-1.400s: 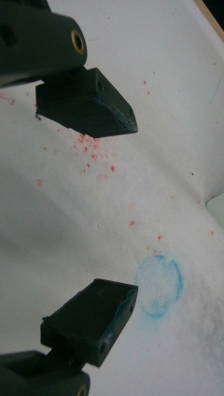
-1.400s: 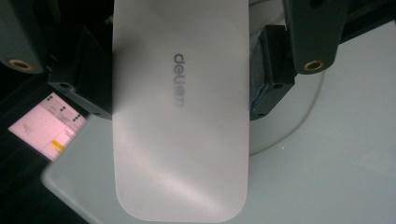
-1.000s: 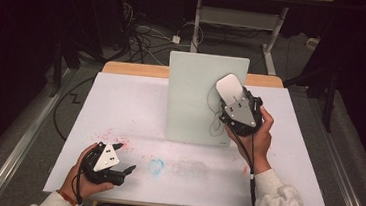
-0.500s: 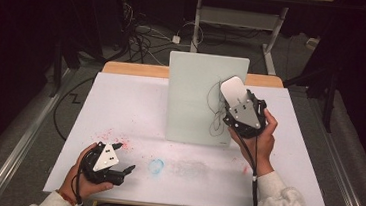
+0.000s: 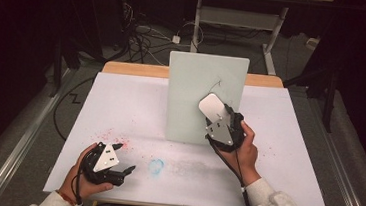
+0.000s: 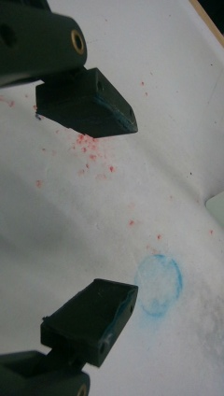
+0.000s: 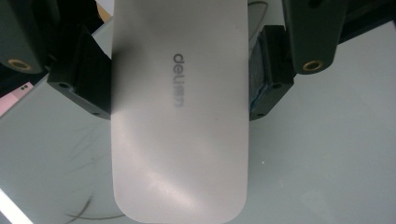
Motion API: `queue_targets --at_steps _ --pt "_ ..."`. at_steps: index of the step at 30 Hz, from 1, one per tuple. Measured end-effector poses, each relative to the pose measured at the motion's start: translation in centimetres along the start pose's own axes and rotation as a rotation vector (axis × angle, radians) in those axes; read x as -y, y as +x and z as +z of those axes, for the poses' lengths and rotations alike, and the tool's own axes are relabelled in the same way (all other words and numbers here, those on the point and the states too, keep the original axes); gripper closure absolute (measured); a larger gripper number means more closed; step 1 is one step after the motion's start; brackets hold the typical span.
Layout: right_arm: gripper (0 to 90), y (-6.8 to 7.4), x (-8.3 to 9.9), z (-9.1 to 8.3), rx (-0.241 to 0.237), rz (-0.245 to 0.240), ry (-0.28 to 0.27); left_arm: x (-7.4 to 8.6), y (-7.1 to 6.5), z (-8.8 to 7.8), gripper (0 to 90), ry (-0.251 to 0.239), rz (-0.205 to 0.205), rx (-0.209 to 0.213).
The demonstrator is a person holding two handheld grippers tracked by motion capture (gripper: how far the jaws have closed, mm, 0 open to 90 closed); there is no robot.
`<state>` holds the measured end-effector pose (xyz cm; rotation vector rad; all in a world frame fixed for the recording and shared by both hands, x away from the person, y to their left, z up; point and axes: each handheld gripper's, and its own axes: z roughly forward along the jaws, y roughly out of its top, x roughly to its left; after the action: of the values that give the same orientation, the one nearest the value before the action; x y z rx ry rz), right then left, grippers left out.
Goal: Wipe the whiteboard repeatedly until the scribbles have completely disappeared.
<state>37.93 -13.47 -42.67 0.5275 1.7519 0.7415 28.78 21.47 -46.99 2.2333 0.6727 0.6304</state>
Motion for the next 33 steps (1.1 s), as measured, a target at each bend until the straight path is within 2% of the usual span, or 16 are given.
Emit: queue_targets --at_steps 3,5,7,9,11,13,14,17,20,24,29,33 --pt "31.3 -0.1 0.1 -0.1 -0.022 -0.022 0.006 0.0 0.0 0.0 18.9 0.003 0.003 -0.002" --pt "31.3 -0.7 0.0 -0.1 -0.046 -0.009 0.005 0.0 0.0 0.0 18.9 0.002 0.001 -0.002" --pt "31.3 -1.5 -0.2 -0.1 -0.009 0.001 0.006 0.0 0.0 0.0 18.9 0.001 0.0 -0.003" --pt "31.3 -2.7 -0.3 -0.1 0.012 0.051 0.0 0.0 0.0 0.0 18.9 0.0 -0.001 -0.003" --pt "31.3 -3.7 -0.3 -0.1 0.043 0.077 0.008 0.0 0.0 0.0 18.9 0.0 -0.001 -0.003" --pt "31.2 -4.3 -0.1 -0.2 0.054 0.099 0.012 0.0 0.0 0.0 18.9 0.002 0.0 -0.003" --pt "31.3 -4.3 0.0 -0.2 0.052 0.096 0.012 0.0 0.0 0.0 18.9 0.004 0.002 -0.004" --pt "31.3 -3.4 0.4 -0.3 0.047 0.081 0.026 0.0 0.0 -0.1 18.9 0.003 0.002 -0.004" --pt "31.2 -1.6 1.1 -0.5 0.021 0.007 0.041 0.0 0.0 -0.1 18.9 0.001 0.0 -0.005" --pt "31.2 0.4 2.0 -0.8 -0.021 -0.058 0.059 0.0 -0.1 -0.1 18.9 0.0 0.0 -0.004" --pt "31.2 1.7 3.0 -1.1 -0.07 -0.083 0.083 0.0 -0.1 -0.2 18.9 -0.003 0.0 -0.006" --pt "31.3 2.4 3.9 -1.4 -0.093 -0.129 0.101 0.0 -0.1 -0.2 18.9 -0.001 0.0 -0.005"
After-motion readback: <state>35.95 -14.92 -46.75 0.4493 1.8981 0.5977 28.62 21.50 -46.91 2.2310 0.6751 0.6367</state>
